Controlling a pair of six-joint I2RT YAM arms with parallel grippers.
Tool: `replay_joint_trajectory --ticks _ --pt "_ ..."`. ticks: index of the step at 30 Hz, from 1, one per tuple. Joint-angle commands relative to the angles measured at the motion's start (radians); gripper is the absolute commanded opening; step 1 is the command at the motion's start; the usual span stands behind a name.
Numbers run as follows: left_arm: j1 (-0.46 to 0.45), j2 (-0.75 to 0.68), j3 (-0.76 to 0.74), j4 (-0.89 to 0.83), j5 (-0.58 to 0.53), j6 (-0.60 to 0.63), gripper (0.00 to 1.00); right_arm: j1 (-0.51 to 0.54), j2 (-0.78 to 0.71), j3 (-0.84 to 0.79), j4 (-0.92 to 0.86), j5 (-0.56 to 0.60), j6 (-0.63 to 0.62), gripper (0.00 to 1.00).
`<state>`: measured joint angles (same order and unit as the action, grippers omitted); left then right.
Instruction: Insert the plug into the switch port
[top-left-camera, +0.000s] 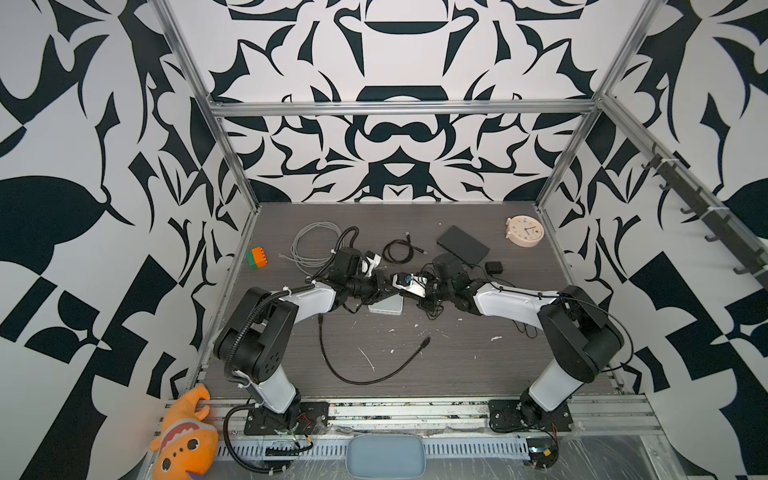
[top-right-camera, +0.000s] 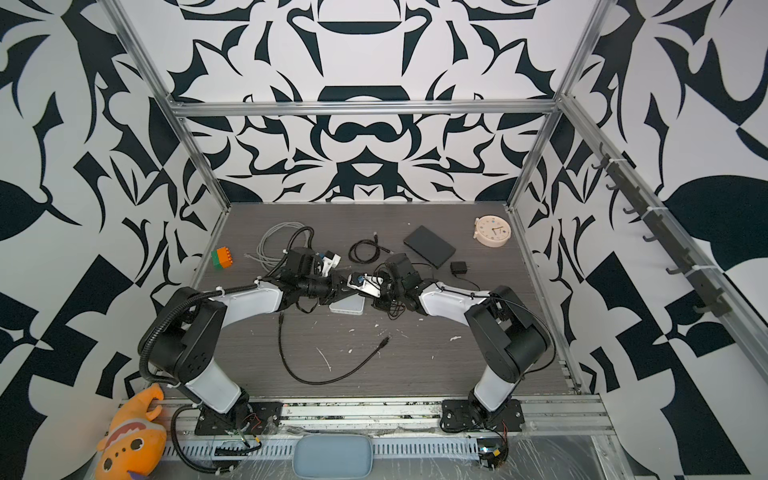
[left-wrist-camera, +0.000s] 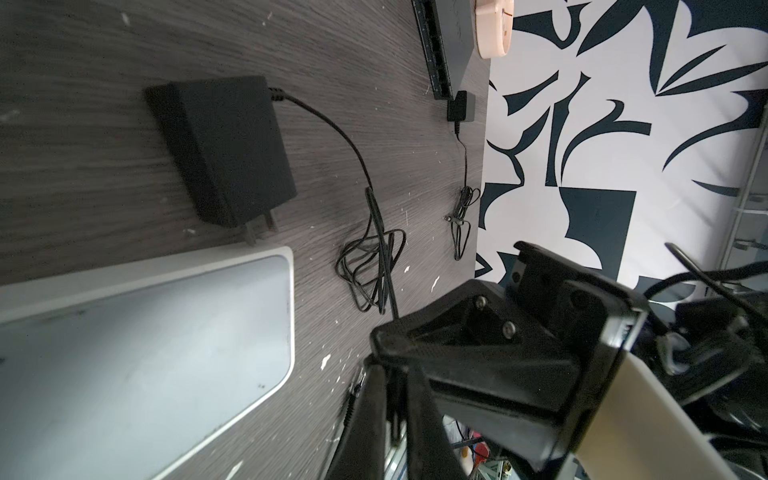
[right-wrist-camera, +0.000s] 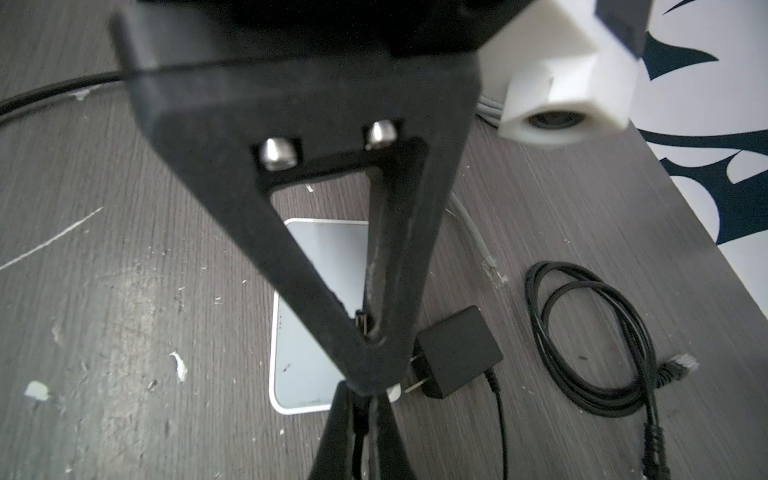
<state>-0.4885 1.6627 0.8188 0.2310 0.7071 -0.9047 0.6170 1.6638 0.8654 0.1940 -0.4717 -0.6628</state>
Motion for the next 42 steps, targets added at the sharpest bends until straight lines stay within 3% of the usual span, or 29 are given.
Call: replay_joint_trajectory --ticks 1,4,11,15,20,27,42 --pt "-0.001 0.004 0.016 0.004 0.02 -0.005 0.06 0.004 0.001 0.034 0.026 -0.003 0.003 0.0" --pt "-0.001 0.005 0.014 0.005 0.019 -0.003 0.06 0.004 -0.004 0.027 0.037 0.0 0.008 0.0" --pt "0.012 -0.032 0.04 -0.128 -0.053 0.062 0.45 0.005 -0.021 0.022 -0.025 0.014 -0.029 0.0" --pt "0.051 -0.078 0.062 -0.246 -0.121 0.138 0.57 -0.003 -0.039 0.033 -0.136 0.032 -0.098 0.0" --pt "0.083 -0.093 0.108 -0.426 -0.269 0.27 0.59 -0.021 -0.033 0.063 -0.272 0.075 -0.168 0.0" --pt "0.09 -0.057 0.142 -0.49 -0.391 0.373 0.59 -0.035 0.019 0.091 -0.375 0.129 -0.213 0.0" --pt "0.088 0.054 0.117 -0.389 -0.319 0.382 0.58 -0.027 0.127 0.174 -0.398 0.121 -0.225 0.0"
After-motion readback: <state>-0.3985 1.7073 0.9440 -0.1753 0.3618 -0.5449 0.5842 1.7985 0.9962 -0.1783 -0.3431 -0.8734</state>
